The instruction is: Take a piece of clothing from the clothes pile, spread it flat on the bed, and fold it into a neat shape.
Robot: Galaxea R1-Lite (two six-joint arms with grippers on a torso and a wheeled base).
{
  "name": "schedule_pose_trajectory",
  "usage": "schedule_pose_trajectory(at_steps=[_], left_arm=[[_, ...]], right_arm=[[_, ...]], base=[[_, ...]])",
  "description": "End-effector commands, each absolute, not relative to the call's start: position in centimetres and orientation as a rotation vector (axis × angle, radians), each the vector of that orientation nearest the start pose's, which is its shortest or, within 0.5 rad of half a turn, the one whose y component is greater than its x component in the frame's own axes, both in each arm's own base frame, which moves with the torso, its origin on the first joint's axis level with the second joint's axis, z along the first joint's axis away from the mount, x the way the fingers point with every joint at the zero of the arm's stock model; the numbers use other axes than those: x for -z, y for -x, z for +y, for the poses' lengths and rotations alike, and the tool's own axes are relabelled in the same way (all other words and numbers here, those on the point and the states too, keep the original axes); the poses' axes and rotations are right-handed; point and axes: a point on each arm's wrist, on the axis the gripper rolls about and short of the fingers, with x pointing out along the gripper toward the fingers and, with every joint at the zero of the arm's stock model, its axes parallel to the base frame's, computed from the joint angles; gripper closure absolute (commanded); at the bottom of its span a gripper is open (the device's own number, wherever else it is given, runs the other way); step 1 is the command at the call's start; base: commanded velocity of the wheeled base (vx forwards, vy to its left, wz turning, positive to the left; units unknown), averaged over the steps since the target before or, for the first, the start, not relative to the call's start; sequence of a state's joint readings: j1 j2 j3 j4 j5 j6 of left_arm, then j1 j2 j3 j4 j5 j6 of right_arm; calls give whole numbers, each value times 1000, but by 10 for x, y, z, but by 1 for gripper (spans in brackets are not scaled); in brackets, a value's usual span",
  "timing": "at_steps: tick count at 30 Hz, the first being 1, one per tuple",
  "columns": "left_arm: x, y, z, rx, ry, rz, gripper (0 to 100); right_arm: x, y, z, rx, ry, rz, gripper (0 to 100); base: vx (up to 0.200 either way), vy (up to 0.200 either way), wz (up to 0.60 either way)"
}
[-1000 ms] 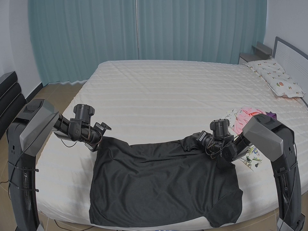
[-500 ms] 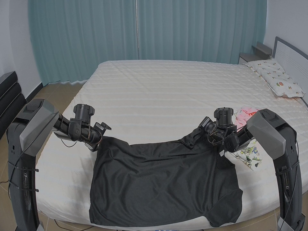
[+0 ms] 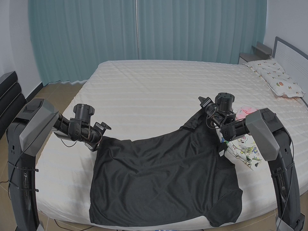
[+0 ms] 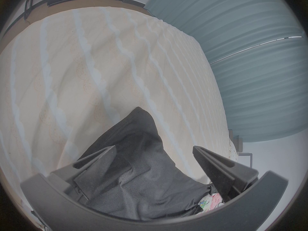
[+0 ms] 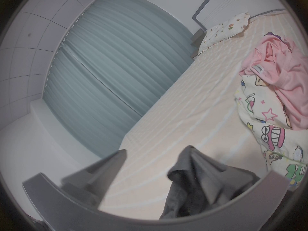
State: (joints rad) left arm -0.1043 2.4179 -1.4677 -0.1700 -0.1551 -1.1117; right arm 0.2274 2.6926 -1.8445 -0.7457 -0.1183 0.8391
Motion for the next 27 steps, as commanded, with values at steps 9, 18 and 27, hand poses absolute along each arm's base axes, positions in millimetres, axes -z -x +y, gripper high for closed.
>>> schedule_pose_trajectory(at_steps=[9,18,27], left_arm=[[-29,-458,-51,-214,1066,835,0],[-28,-458,-51,-213,1065,837,0],[-28,-457,-51,-215,1066,839,0]], right_arm=[[-2,-528,93,6,-789,245,0],[7,-507,122,-50,-771,343,0],[20,-494,151,-85,-755,406,0]], base=[[0,0,0],[0,0,0],[0,0,0]])
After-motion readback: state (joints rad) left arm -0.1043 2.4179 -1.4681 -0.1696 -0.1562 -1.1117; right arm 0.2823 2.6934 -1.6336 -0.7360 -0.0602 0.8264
